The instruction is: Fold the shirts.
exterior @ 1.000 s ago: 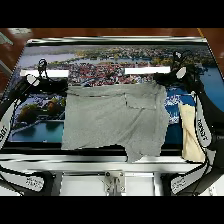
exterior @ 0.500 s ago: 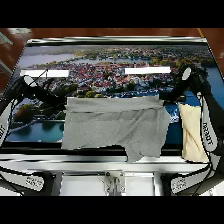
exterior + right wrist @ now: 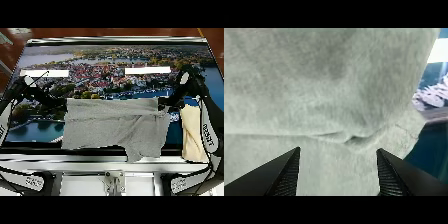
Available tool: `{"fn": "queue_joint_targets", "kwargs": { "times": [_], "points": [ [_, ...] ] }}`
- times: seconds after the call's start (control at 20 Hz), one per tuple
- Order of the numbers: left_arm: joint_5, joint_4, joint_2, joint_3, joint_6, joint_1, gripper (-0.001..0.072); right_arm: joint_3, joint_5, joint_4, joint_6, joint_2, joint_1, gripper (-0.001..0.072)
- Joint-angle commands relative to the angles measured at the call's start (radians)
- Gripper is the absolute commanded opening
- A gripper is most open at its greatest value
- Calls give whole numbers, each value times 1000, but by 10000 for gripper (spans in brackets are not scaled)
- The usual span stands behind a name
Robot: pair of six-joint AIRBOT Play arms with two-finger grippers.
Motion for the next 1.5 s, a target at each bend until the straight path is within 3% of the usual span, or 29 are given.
{"fn": "queue_joint_targets", "kwargs": {
  "times": [0.0,0.05,0.1,0.15,0.2,0.35,0.5,1.05,1.1,1.15,1.2,1.25,1.35,1.4,1.45],
  "points": [
    [-64,4,68,-1,37,40,527,31,148,-113,-68,57,-1,601],
    [-95,8,98,-9,53,60,529,31,196,-203,-80,89,-6,600],
    [-119,6,136,-39,69,85,585,21,214,-239,-79,124,-24,600],
    [-125,5,179,-100,75,109,657,-9,196,-192,-70,172,-64,600],
    [-119,-4,229,-190,93,134,669,-55,170,-111,-71,220,-113,600],
    [-8,-57,379,-548,144,214,668,-252,89,140,-106,356,-264,600],
    [96,-197,447,-763,242,273,667,-377,41,243,-146,423,-328,600],
    [206,-332,431,-892,325,223,654,-406,23,317,-145,431,-326,600],
    [206,-357,428,-904,337,223,620,-406,24,317,-144,431,-326,600],
    [205,-382,425,-914,352,223,457,-406,24,312,-142,431,-326,600],
    [204,-401,425,-918,358,223,231,-407,24,301,-142,430,-326,600],
    [197,-421,425,-917,365,223,84,-415,26,279,-138,431,-326,601],
    [167,-481,425,-916,417,223,40,-471,40,222,-141,431,-326,601],
    [162,-499,426,-916,420,223,40,-520,35,217,-150,431,-326,685],
    [162,-506,427,-916,420,223,40,-572,20,232,-160,431,-326,685]
  ]
}}
